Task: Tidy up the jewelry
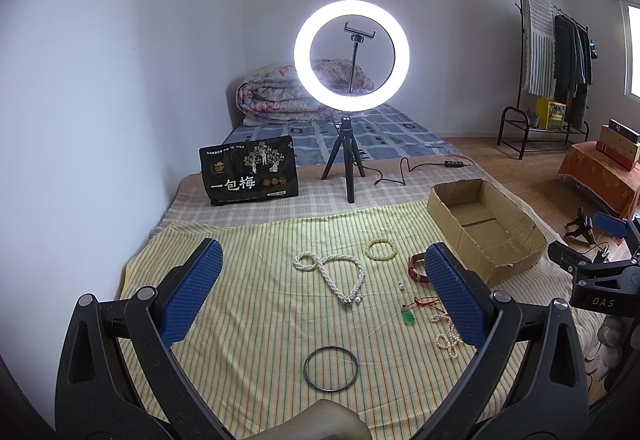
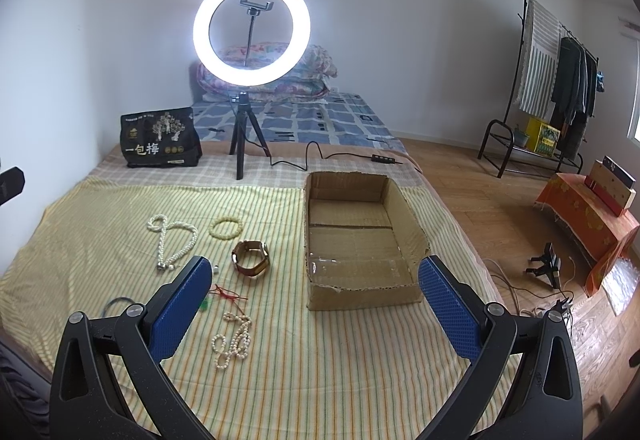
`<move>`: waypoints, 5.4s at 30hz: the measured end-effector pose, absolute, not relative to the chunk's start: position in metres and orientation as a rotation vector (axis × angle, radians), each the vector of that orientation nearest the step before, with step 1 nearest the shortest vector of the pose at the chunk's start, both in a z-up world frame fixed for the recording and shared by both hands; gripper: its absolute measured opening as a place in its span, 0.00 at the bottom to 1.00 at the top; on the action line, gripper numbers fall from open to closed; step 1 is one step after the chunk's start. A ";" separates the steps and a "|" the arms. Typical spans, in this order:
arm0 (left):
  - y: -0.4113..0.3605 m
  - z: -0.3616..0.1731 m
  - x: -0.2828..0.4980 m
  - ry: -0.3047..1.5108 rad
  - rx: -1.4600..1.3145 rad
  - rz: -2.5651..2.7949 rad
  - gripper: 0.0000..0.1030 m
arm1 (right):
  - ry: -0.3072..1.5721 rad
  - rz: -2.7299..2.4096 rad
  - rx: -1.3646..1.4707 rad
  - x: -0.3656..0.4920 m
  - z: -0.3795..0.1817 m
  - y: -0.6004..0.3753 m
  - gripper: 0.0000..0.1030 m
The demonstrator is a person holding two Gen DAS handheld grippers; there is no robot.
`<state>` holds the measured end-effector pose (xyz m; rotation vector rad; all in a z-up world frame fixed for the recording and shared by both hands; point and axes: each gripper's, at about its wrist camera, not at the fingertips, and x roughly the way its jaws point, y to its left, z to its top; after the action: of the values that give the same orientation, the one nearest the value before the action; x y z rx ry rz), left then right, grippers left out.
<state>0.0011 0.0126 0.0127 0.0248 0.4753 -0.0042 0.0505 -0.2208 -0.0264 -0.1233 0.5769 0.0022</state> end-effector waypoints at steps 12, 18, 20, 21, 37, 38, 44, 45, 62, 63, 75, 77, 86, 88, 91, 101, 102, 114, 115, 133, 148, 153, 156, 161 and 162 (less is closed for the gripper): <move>0.013 0.000 0.010 0.507 0.030 0.013 1.00 | 0.581 0.034 -0.119 0.054 -0.022 -0.212 1.00; 0.012 -0.004 0.014 0.529 0.031 0.019 1.00 | 0.592 0.040 -0.117 0.057 -0.023 -0.210 1.00; 0.013 -0.006 0.017 0.537 0.030 0.021 1.00 | 0.596 0.042 -0.116 0.059 -0.023 -0.209 1.00; 0.013 -0.007 0.019 0.542 0.029 0.023 1.00 | 0.598 0.044 -0.115 0.061 -0.024 -0.209 1.00; 0.046 -0.045 0.057 0.721 -0.006 0.026 1.00 | 0.572 0.108 -0.073 0.073 -0.041 -0.228 1.00; 0.050 -0.046 0.059 0.727 -0.011 0.030 1.00 | 0.577 0.108 -0.069 0.074 -0.043 -0.230 1.00; 0.068 -0.053 0.078 0.765 -0.073 0.013 0.92 | 0.617 0.109 -0.076 0.081 -0.050 -0.234 1.00; 0.069 -0.053 0.081 0.772 -0.080 0.006 0.89 | 0.630 0.117 -0.077 0.082 -0.051 -0.233 1.00; 0.066 -0.102 0.167 1.035 -0.157 0.000 0.88 | 0.970 0.324 -0.144 0.100 -0.125 -0.196 0.99; 0.068 -0.108 0.172 1.049 -0.165 0.013 0.88 | 0.980 0.330 -0.149 0.100 -0.128 -0.194 0.99; 0.060 -0.162 0.219 1.216 -0.365 -0.015 0.69 | 1.082 0.343 -0.180 0.111 -0.152 -0.181 0.96; 0.059 -0.169 0.226 1.233 -0.381 -0.007 0.62 | 1.096 0.342 -0.175 0.113 -0.155 -0.182 0.96; 0.046 -0.194 0.242 1.299 -0.433 0.007 0.50 | 1.138 0.338 -0.146 0.116 -0.163 -0.189 0.84; 0.046 -0.198 0.244 1.306 -0.436 0.011 0.50 | 1.139 0.344 -0.148 0.116 -0.163 -0.187 0.78; 0.045 -0.201 0.247 1.308 -0.437 0.026 0.46 | 1.142 0.352 -0.150 0.116 -0.163 -0.186 0.77; 0.033 -0.212 0.260 1.303 -0.367 0.083 0.28 | 1.166 0.337 -0.153 0.122 -0.171 -0.186 0.77; 0.033 -0.212 0.261 1.299 -0.366 0.088 0.23 | 1.171 0.337 -0.152 0.122 -0.172 -0.186 0.77; 0.045 -0.212 0.260 1.283 -0.406 0.080 0.06 | 1.173 0.340 -0.330 0.123 -0.192 -0.161 0.70; 0.047 -0.210 0.258 1.282 -0.410 0.077 0.06 | 1.172 0.354 -0.328 0.122 -0.191 -0.161 0.65; 0.053 -0.123 0.234 1.075 -0.455 -0.053 0.06 | 1.085 0.425 -0.238 0.119 -0.157 -0.166 0.06; 0.043 -0.045 0.215 0.874 -0.393 -0.139 0.06 | 0.893 0.395 -0.104 0.137 -0.096 -0.195 0.06; 0.031 -0.026 0.211 0.841 -0.376 -0.179 0.06 | 0.850 0.357 -0.067 0.146 -0.081 -0.212 0.06; 0.020 -0.018 0.212 0.834 -0.363 -0.205 0.06 | 0.834 0.335 -0.055 0.148 -0.075 -0.220 0.06; -0.003 0.002 0.216 0.815 -0.344 -0.260 0.06 | 0.812 0.296 -0.033 0.156 -0.067 -0.240 0.06; -0.010 0.007 0.217 0.808 -0.341 -0.276 0.06 | 0.808 0.289 -0.028 0.157 -0.065 -0.244 0.06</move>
<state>0.2168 -0.0097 0.0073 -0.3408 0.8076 -0.2762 0.1568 -0.2440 -0.0645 -0.0282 0.8076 0.2889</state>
